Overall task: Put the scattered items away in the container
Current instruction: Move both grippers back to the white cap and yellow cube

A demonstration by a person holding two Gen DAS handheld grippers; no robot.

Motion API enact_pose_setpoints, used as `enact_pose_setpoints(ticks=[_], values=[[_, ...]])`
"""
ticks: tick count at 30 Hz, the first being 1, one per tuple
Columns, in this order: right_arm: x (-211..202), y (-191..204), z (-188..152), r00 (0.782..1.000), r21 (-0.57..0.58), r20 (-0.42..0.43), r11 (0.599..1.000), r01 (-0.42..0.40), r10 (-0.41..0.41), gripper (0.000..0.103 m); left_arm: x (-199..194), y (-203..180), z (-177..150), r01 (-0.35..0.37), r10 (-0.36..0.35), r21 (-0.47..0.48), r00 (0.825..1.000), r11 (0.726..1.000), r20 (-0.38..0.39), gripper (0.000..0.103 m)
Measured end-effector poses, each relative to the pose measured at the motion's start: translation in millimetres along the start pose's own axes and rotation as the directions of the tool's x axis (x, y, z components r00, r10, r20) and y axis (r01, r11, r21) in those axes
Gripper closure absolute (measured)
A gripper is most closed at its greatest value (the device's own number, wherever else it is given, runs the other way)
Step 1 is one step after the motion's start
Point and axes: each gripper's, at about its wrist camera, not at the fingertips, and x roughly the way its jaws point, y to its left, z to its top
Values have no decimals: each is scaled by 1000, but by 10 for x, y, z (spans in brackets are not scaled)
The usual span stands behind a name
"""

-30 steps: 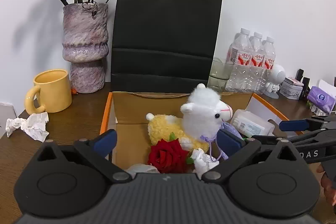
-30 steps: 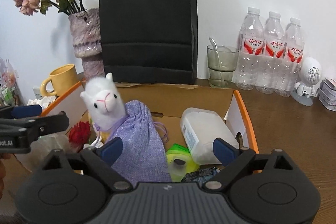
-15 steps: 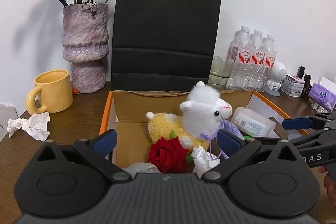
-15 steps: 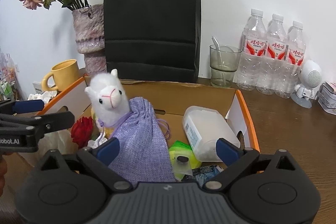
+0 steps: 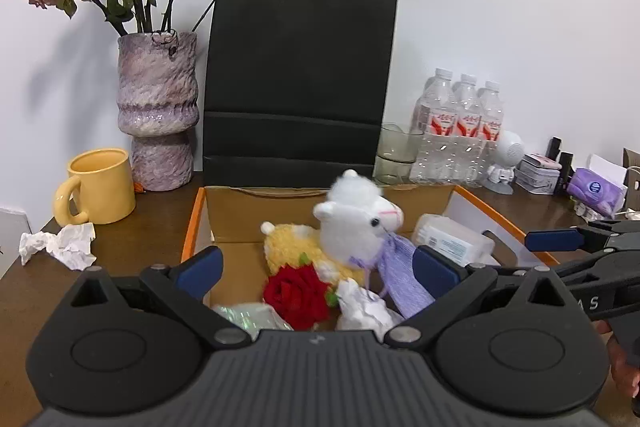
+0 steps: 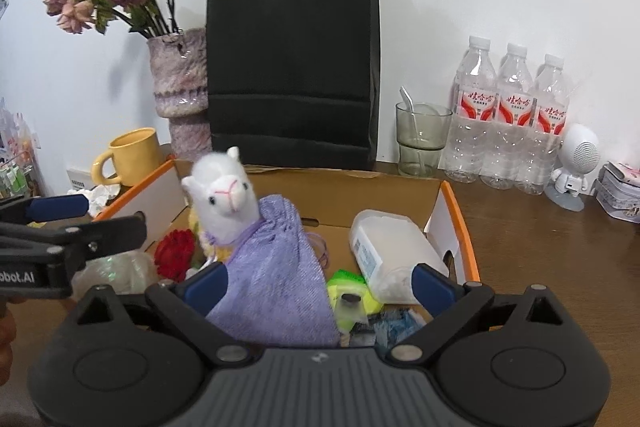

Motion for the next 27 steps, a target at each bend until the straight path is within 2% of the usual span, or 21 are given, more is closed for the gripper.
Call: enact_pose_setpoints(ticks=[7,11,16,17,21,23,27], values=[[-284,124,-277,1000,-50,-20,999,-9,8,4,-296,-105,-183,20,-20,2,1000,1000,3,5],[-386,234,-418,1000,-103,-25,995,-4,2,5,-424,-74,-356,20,-21,-36,1000,999,-15,22],[-452,326,-558,999,-118,-41,993,-30,25,9,-506,-19,-466,57,-61,-86,997,995,-46,40],[-449,351,-589,998,-123,-48,992,-34,28,11,-519,-18,-484,71,-76,-95,996,993,-49,45],[-379,413,-667,997,-129,-68,991,-39,30,20,-488,-97,-569,100,-108,-88,990,991,-89,50],[-290,412,-694,995,-119,-90,992,-48,37,24,-413,-154,-618,106,-116,-82,985,991,-127,50],[-106,356,-736,989,-72,-135,995,-72,62,39,-233,-235,-673,98,-112,-86,977,991,-182,51]])
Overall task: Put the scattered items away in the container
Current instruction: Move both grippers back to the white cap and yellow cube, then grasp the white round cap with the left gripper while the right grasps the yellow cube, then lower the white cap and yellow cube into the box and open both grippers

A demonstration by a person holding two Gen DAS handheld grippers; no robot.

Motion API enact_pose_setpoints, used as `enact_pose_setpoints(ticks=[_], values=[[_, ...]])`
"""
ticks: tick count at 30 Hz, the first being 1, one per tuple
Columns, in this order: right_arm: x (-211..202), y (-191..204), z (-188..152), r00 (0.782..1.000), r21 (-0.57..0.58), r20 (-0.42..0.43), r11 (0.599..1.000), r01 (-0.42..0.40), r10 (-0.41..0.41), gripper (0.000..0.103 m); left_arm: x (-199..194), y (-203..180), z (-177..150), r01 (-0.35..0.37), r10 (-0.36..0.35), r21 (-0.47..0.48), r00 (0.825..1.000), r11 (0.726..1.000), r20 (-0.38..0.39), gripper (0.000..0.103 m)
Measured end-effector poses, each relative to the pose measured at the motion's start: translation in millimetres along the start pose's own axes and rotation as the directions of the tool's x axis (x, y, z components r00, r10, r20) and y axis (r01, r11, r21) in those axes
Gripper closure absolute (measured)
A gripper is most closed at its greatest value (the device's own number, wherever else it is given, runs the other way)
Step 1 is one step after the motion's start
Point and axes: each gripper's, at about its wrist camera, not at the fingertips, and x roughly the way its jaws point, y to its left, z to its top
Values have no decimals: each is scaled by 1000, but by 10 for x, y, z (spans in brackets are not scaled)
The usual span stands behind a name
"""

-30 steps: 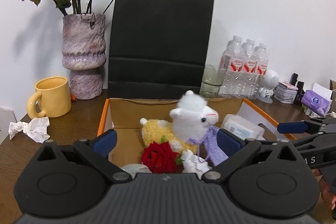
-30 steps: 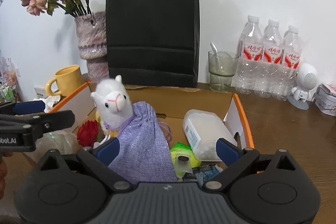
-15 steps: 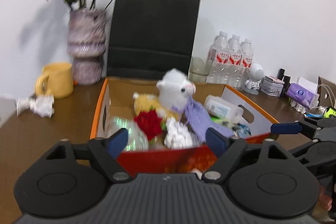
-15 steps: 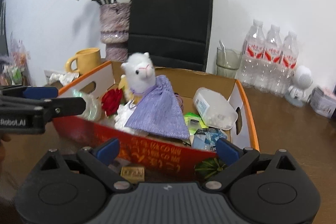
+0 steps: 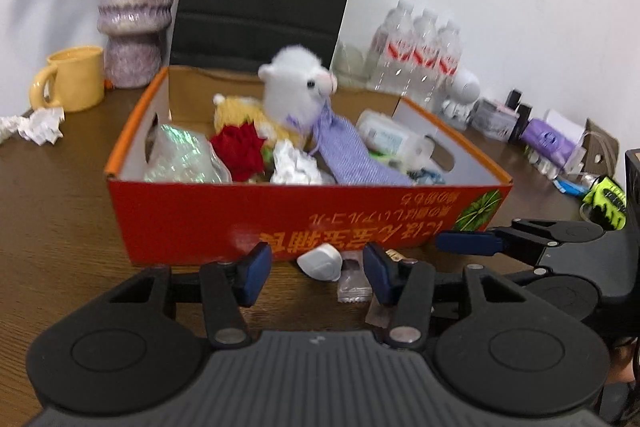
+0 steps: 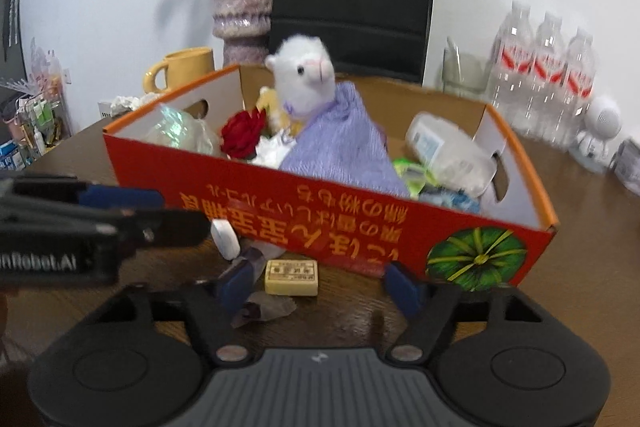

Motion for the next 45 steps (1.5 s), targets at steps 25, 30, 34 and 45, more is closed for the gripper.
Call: enact_pose_setpoints(ticks=[25,30,34,45], values=[[-39,10,-80,998,2,13,998,-59,59,74,190,-39,-73,-53,52,-27,998,998,-43,74],[-96,-2,-96,999,8,25,999,-49,48,74,115,-36,-85,-49,49,-29,998,998,-27,74],[-171,-25,-130,999,23,33,999,-39,38,74,28,-45,-114,-42,41,-31,999,999,-14,74],[-783,-88,-33,984,76,179,997,-23,9,74,-522,-109,20,8,-5,-19,991,1000,137,74]])
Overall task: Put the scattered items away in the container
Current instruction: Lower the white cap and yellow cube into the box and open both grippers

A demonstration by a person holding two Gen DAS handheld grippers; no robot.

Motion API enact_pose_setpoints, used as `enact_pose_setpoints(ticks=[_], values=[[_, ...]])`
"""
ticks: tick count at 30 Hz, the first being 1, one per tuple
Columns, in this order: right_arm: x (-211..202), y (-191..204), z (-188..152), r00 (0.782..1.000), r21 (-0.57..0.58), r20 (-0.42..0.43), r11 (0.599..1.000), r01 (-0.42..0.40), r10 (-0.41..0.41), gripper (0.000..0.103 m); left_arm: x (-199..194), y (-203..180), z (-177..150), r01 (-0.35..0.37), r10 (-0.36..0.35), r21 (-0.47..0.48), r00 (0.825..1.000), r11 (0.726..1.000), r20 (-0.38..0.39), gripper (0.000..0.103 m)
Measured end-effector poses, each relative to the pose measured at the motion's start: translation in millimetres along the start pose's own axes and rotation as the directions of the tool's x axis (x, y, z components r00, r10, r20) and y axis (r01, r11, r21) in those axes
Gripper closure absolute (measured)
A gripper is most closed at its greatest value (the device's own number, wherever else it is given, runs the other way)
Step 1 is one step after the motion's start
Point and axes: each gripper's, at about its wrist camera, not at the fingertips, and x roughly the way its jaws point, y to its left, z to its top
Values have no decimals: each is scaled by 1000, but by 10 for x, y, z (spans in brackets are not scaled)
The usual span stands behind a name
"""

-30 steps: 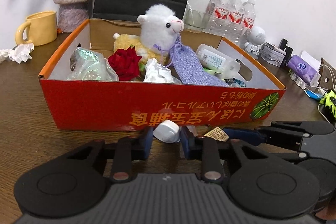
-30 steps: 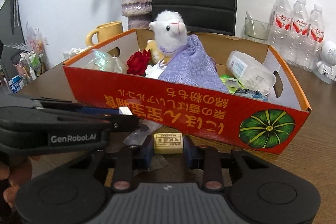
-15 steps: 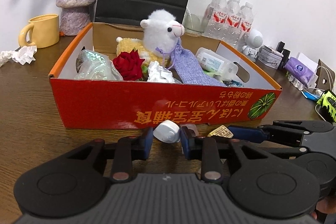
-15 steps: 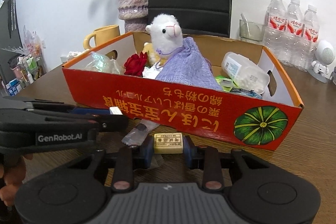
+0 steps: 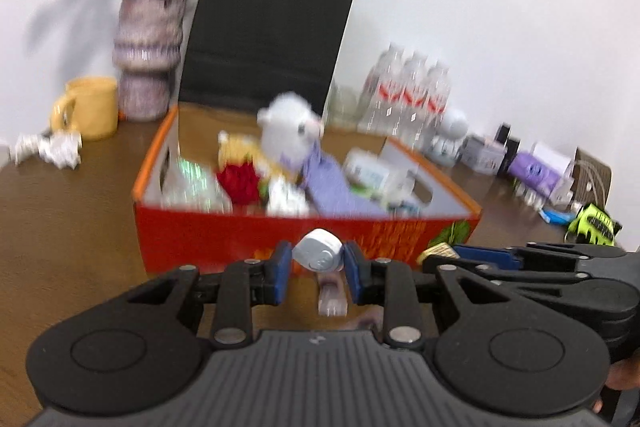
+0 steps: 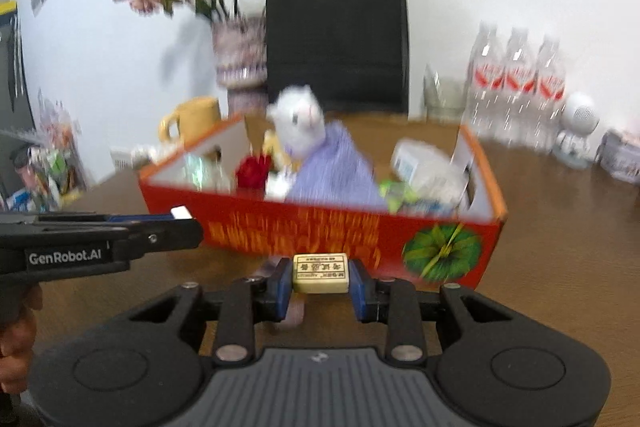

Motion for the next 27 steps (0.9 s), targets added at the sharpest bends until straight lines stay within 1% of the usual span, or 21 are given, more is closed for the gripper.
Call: enact_pose_setpoints(ticks=[2,5,8,10,12,14,15,19,20,21,22,23,24,26,27], values=[[-51,-43,128,999,15,33,1000,0,-1,74,-21,10,128,0,0,10,1000,1000,21,74],[1,-112,353,998,16,52,1000,17,-17,74,31,52,369,-12,11,32,999,999,40,74],[171,-186,553,997,24,65,999,34,-36,74,142,121,575,-45,42,36,996,998,73,74],[348,-239,645,997,39,65,999,36,-38,74,278,199,671,-57,55,17,995,998,79,74],[548,-298,696,998,59,53,997,40,-43,74,446,288,718,-62,63,-9,995,998,79,74],[770,-346,714,999,60,20,997,45,-46,74,599,369,729,-71,73,-29,994,997,75,74],[862,-365,709,999,57,5,997,49,-49,74,700,397,743,-73,73,-20,996,997,51,74],[1159,-433,710,997,54,-46,996,65,-62,74,946,469,764,-77,77,-10,997,997,20,74],[1205,-449,715,997,63,-51,996,68,-65,70,989,473,763,-81,81,-4,997,997,14,72],[1234,-463,722,996,69,-56,995,70,-67,52,1028,480,766,-89,89,2,996,996,8,69],[1255,-477,727,996,74,-58,995,72,-67,39,1060,491,769,-95,95,4,995,995,3,51],[1257,-485,729,996,76,-52,994,73,-69,13,1075,499,768,-105,105,1,994,994,3,25],[1246,-485,727,997,71,-41,995,75,-73,10,1080,503,764,-118,118,-4,993,993,11,9],[1237,-480,747,995,54,-42,994,90,-88,9,1084,495,763,-138,138,5,990,990,14,6],[1234,-482,752,995,53,-45,994,93,-90,8,1091,489,765,-138,138,13,990,990,8,1]])
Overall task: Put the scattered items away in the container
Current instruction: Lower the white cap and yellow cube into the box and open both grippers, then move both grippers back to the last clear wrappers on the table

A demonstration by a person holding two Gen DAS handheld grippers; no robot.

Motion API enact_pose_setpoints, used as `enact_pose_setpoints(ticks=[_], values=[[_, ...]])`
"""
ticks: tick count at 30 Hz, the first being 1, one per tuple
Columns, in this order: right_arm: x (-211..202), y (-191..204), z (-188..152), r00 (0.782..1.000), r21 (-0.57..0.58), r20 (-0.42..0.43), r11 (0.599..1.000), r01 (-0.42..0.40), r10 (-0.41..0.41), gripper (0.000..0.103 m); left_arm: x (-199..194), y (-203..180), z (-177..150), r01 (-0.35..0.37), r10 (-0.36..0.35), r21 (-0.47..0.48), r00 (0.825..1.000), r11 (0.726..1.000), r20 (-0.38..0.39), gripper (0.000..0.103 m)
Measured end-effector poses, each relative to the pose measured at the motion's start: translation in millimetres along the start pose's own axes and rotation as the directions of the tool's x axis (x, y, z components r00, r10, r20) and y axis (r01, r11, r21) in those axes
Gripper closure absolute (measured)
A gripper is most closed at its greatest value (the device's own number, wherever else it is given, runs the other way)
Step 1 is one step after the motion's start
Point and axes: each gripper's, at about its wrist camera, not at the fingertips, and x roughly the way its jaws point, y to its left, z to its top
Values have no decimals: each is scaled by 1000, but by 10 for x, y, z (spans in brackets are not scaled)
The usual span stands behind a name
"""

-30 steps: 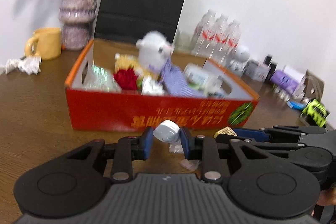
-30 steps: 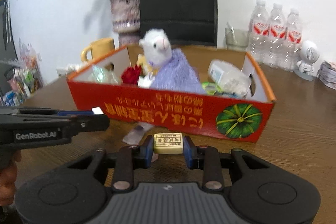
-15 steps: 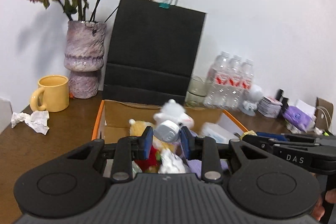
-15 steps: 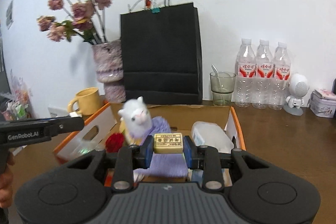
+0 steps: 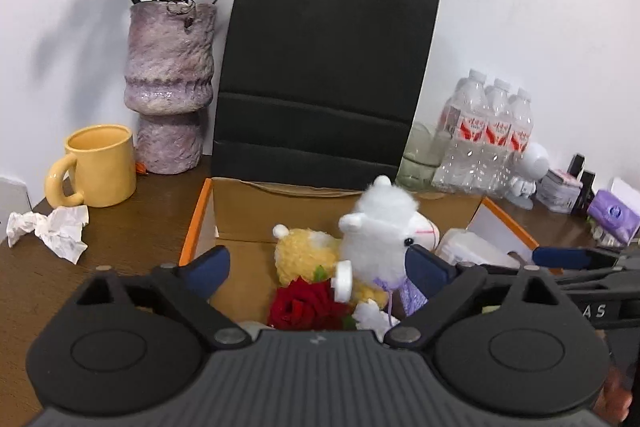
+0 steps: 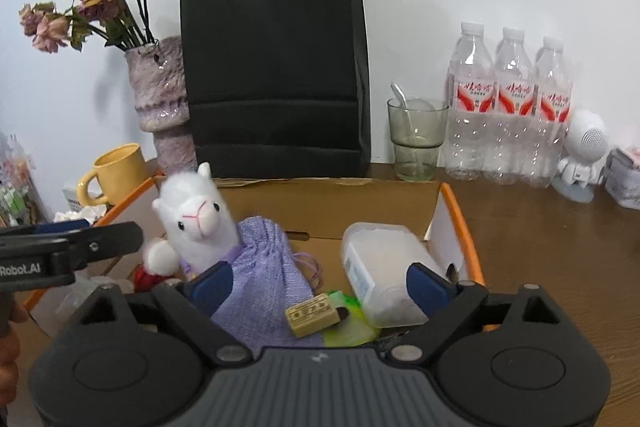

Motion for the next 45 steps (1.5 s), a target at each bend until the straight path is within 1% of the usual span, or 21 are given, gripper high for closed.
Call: enact_pose_setpoints(ticks=[5,20,24,27,31,35,37,39,42,45], values=[[3,13,1,1000,-1,-14,1000,1,-1,6,-4,-32,5,-21,21,15,1000,1000,-3,0],[-32,65,-13,1000,-28,-8,999,16,-16,5,-4,-39,7,-29,29,18,999,999,-13,0],[-133,80,-54,999,-31,4,999,35,-34,5,-88,-48,-25,-27,27,5,1000,1000,-16,0],[-299,113,-114,999,-35,28,999,38,-37,5,-228,-55,-64,-26,26,-8,1000,1000,-5,0],[-554,190,-272,999,-48,40,998,31,-29,5,-463,-53,-158,-25,25,-25,1000,999,2,0],[-772,318,-499,1000,-89,23,996,8,-6,5,-681,-9,-297,-42,41,-40,999,998,-11,0],[-842,394,-616,1000,-112,10,994,-5,6,5,-788,43,-405,-47,47,-69,999,997,-7,0],[-871,464,-754,1000,-122,-14,992,-28,26,5,-852,91,-514,-45,43,-88,999,995,-28,0],[-814,576,-946,996,-145,-73,987,-61,51,5,-918,133,-650,-51,47,-101,998,994,-42,0],[-740,698,-1086,992,-186,-112,980,-77,56,8,-942,146,-768,-26,19,-109,998,994,-65,0]])
